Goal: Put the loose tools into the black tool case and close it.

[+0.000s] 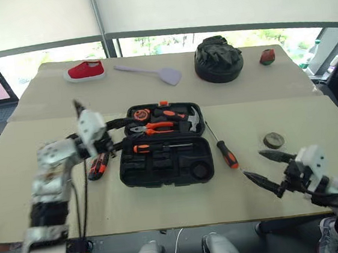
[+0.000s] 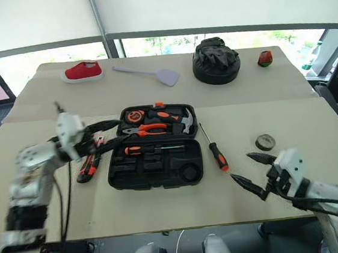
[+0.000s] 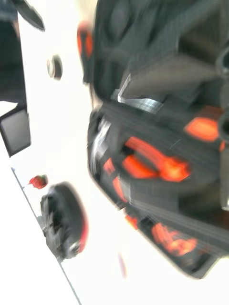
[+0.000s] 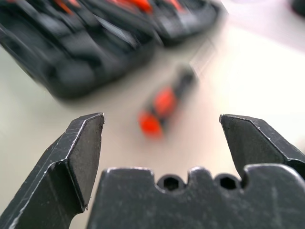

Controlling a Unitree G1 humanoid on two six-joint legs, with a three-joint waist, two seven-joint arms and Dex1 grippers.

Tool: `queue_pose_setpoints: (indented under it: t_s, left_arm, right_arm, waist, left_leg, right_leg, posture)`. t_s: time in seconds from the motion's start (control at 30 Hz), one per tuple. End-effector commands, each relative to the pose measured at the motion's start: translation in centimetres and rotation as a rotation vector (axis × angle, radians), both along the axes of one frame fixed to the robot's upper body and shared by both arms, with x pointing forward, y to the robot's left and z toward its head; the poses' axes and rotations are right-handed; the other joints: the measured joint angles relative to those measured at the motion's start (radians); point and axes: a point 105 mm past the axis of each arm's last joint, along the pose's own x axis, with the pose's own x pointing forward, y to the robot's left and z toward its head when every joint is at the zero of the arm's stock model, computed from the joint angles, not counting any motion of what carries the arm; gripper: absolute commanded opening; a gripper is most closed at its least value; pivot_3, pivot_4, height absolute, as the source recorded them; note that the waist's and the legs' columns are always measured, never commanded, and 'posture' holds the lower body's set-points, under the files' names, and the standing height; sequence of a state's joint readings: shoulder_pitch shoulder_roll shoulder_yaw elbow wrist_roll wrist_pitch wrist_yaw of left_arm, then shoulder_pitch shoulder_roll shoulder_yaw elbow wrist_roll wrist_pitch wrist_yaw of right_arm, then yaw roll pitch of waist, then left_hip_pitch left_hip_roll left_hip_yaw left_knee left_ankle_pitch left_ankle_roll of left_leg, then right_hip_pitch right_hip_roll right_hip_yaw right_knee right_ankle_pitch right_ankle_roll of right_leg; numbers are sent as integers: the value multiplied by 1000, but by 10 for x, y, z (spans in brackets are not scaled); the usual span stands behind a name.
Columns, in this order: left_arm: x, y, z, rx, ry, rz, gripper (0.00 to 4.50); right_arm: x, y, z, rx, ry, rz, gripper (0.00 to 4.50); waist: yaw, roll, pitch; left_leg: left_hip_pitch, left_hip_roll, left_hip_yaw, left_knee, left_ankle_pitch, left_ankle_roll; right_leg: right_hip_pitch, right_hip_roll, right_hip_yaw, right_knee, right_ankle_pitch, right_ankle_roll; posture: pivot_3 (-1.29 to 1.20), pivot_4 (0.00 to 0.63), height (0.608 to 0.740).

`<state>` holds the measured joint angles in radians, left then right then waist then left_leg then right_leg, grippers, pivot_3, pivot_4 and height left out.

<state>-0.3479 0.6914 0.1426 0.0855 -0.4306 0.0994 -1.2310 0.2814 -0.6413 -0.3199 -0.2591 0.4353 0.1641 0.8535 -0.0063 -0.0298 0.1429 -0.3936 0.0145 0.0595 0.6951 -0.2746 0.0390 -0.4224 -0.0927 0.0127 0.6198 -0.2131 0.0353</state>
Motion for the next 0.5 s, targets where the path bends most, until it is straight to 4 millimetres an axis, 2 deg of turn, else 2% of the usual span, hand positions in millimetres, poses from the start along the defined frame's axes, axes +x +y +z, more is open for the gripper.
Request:
queue_pose_setpoints:
  t_s: [0.03,0.1,0.17,0.23,0.3,0.43,0.5]
  left_arm:
    - [-17,27,9,28,-35,13,4320]
    - [-27,40,-1,91,2,15,4457]
    - [-36,43,-6,110,29,1,4457]
    - [-37,35,2,47,23,-10,4457]
    - [-38,21,9,14,-4,-41,4457]
    - [-40,-10,11,-26,-43,-105,4457]
    - [-41,-19,9,-33,-47,-122,4457]
  right_arm:
    - [-5,-4,1,-15,38,-38,4500]
    - [-4,-8,-10,-136,122,-48,4500]
    - [10,-9,0,-119,117,-87,4500]
    - [29,-3,18,-54,102,-120,4500]
    - [41,5,26,-61,144,-107,4500]
    - [57,24,27,-91,273,-62,4500]
    - [62,29,24,-93,337,-65,4500]
  waist:
    - [0,0,0]
    - [1,0,0]
    - [1,0,0]
    - [1,0,0]
    - [1,0,0]
    - [13,0,0]
    - [15,0,0]
  left_leg:
    - [1,0,0,0,0,0]
    - [3,1,1,0,1,-1]
    - [5,1,2,0,1,-1]
    - [5,1,2,0,1,-1]
    - [4,1,2,0,1,-1]
    - [3,1,0,-1,0,-2]
    - [2,0,0,-1,0,-1]
  right_leg:
    - [1,0,0,-1,0,0]
    - [2,0,0,-1,0,-1]
    - [2,0,1,-1,-2,-4]
    - [2,0,1,-1,-2,-3]
    - [1,0,1,0,0,-2]
    - [0,1,0,3,-1,-2]
    - [-1,1,1,2,-1,-2]
  posture:
    - [0,150,740]
    - [0,150,740]
    - [0,150,740]
    - [0,150,740]
    - [0,150,740]
    - [0,150,740]
    - [0,150,740]
